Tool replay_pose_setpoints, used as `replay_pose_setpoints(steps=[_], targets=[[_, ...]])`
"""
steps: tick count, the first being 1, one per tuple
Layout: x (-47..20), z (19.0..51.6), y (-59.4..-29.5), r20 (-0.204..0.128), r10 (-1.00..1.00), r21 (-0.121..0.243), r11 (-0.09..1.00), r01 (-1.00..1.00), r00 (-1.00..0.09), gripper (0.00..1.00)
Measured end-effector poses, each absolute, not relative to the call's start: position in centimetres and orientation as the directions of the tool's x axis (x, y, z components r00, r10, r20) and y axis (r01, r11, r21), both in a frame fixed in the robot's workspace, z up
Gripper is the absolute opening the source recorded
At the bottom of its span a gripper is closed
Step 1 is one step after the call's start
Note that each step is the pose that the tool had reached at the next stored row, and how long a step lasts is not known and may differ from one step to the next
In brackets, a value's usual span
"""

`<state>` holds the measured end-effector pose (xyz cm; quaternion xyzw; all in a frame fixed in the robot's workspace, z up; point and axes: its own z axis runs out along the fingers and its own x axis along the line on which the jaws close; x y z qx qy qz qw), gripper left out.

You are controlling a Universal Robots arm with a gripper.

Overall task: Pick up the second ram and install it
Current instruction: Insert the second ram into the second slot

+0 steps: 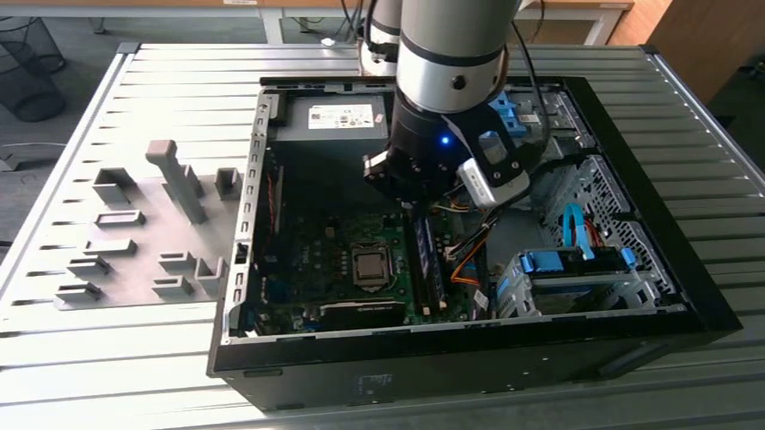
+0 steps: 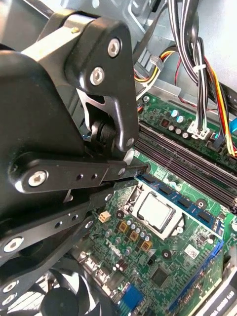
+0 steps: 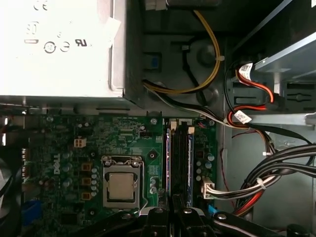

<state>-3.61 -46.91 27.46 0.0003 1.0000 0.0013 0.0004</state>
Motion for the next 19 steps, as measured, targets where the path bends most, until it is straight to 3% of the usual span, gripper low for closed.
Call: replay_pose_setpoints(steps=[19], targets=[[-3.5,25.9,-47.0,-0.001,0.004,0.002,1.0,0.004,-1.0,0.14]])
